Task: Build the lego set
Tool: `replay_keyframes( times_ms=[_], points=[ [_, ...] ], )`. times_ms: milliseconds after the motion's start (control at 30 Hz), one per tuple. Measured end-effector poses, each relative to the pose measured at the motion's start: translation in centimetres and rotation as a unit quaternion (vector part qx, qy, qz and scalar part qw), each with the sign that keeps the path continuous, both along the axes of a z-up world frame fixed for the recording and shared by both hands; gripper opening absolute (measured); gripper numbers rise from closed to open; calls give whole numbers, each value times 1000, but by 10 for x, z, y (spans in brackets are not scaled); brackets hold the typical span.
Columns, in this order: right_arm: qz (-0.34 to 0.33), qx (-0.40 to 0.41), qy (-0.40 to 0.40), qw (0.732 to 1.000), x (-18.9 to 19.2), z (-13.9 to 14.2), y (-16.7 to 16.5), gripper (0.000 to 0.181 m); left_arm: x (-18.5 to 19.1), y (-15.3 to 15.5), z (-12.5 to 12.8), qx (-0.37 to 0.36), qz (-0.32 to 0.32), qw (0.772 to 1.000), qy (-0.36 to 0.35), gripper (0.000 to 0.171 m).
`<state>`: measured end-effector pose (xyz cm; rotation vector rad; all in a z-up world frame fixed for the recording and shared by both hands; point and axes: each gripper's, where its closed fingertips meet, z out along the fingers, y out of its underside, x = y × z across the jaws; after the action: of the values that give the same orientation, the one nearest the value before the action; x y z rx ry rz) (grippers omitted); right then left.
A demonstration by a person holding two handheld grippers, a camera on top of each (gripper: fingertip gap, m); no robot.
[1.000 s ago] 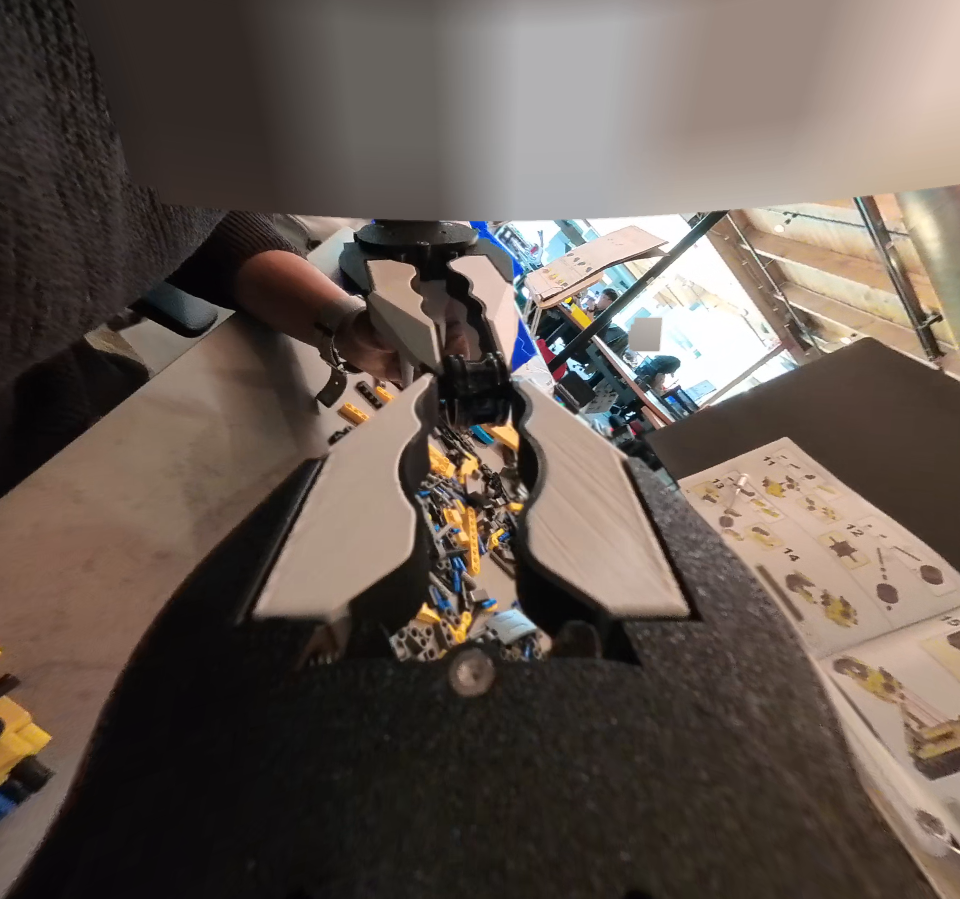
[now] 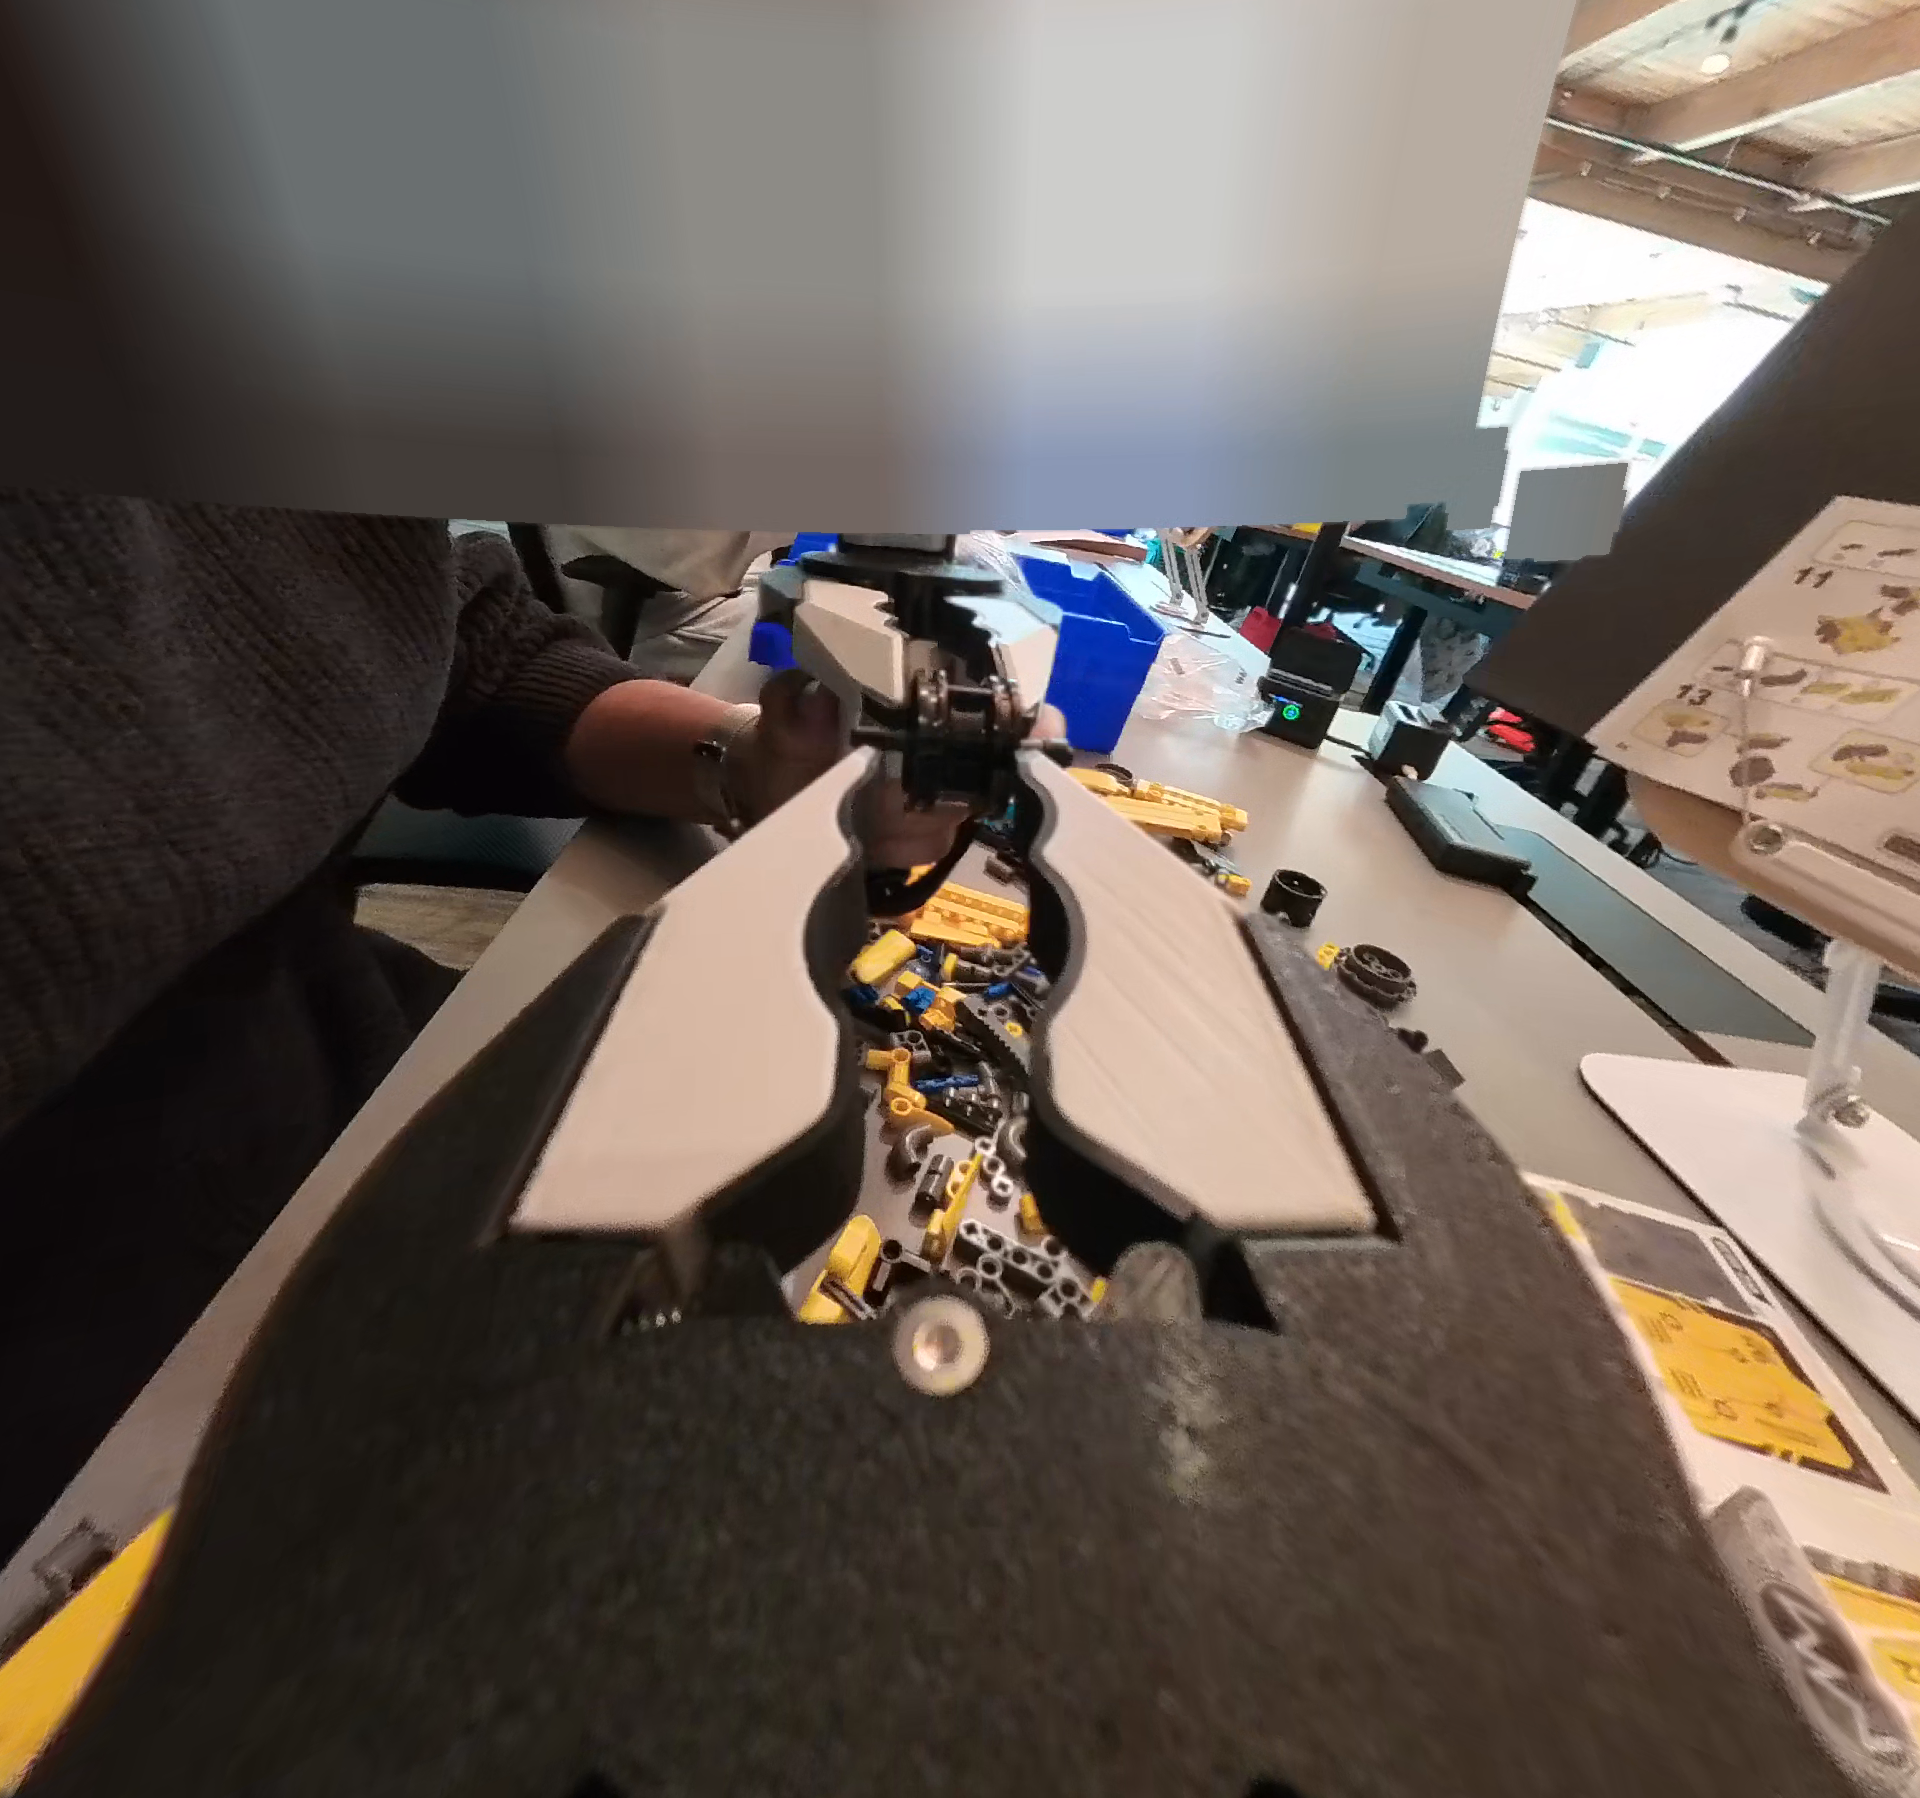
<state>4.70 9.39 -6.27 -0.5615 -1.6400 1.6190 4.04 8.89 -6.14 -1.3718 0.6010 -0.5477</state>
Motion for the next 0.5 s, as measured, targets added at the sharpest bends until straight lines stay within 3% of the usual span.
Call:
replay_keyframes(
  times_ms=[167, 500],
  points=[
    [3, -30, -16, 999, -2, 1, 1, 24, -3, 1, 2, -20, -21, 998, -50, 19],
    [21, -89, -64, 994, -8, -3, 4, 25, -1, 5, -3, -46, -38, 996, -73, 20]
  ],
)
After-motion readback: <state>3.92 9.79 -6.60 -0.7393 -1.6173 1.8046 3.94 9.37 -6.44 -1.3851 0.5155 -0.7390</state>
